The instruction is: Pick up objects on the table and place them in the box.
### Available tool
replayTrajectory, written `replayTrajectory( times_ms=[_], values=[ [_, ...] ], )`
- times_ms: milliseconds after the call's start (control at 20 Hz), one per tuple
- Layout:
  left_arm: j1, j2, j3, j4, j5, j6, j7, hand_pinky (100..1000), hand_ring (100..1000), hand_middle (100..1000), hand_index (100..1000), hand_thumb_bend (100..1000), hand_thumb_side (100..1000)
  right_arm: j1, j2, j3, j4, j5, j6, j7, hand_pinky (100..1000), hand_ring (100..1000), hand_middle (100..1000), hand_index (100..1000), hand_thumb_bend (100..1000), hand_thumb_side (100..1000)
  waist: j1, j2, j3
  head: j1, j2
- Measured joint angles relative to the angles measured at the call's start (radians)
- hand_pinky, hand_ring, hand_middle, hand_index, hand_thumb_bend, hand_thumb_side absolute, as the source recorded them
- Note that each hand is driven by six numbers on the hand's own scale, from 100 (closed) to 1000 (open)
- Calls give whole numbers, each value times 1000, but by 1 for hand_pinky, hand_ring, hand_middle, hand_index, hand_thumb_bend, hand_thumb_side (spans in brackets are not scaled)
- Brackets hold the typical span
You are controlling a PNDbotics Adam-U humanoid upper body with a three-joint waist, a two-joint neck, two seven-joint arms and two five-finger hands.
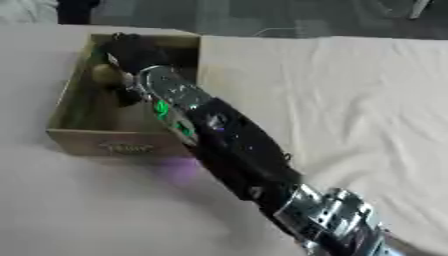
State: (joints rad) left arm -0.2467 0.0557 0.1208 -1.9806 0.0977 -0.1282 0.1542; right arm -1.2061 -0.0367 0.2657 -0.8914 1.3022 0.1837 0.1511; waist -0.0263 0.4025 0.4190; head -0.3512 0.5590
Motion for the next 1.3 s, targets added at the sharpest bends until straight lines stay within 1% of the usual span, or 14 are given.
replayTrajectory(
  times_ms=[100,150,300,450,500,550,700,850,1000,1150,1300],
  values=[
    [0,-4,0,0,0,0,0,463,505,492,792,100,982,-5,7,-7,14,29,-21,-3,722,659,584,790,241,239,0,-1,0,1,0],
    [0,-4,0,0,0,0,0,463,505,492,792,100,982,-8,8,-9,18,40,-29,-4,733,686,625,821,264,270,0,-1,0,2,0],
    [0,-4,0,0,1,1,-1,463,506,492,792,100,983,-9,13,-13,20,58,-41,-9,752,725,686,873,357,358,0,-1,-1,6,0],
    [0,-4,0,0,1,3,-3,463,505,492,792,100,983,-10,14,-13,19,69,-43,-11,755,724,690,871,363,351,0,-1,-1,6,0],
    [0,-4,0,0,1,4,-4,463,506,492,792,100,983,-10,14,-13,17,70,-42,-11,755,716,683,864,304,362,0,-1,-1,6,0],
    [1,-4,0,0,1,4,-4,463,506,492,792,100,982,-10,14,-15,14,70,-41,-11,755,713,679,861,334,328,0,-1,-2,7,0],
    [7,-4,0,0,1,4,-4,463,506,493,792,100,982,-18,12,-18,-15,52,-38,-11,755,691,656,848,306,321,1,-6,-14,13,2],
    [13,-4,1,0,1,5,-3,464,506,493,792,100,983,-32,-14,-18,-93,-12,-31,2,756,670,634,839,284,326,2,-24,-32,28,8],
    [21,-4,2,0,-1,7,0,464,506,493,792,100,982,-41,-67,-17,-212,-118,-11,26,756,655,621,836,270,341,5,-32,-50,49,20],
    [26,-3,4,0,-1,10,3,464,507,493,792,100,982,-40,-128,-17,-344,-235,19,57,758,642,611,837,260,347,8,-40,-64,65,28],
    [29,-3,7,0,-1,11,5,464,507,493,792,100,981,-32,-177,-18,-474,-334,59,79,758,634,607,837,256,361,18,-48,-76,77,35]
  ],
)
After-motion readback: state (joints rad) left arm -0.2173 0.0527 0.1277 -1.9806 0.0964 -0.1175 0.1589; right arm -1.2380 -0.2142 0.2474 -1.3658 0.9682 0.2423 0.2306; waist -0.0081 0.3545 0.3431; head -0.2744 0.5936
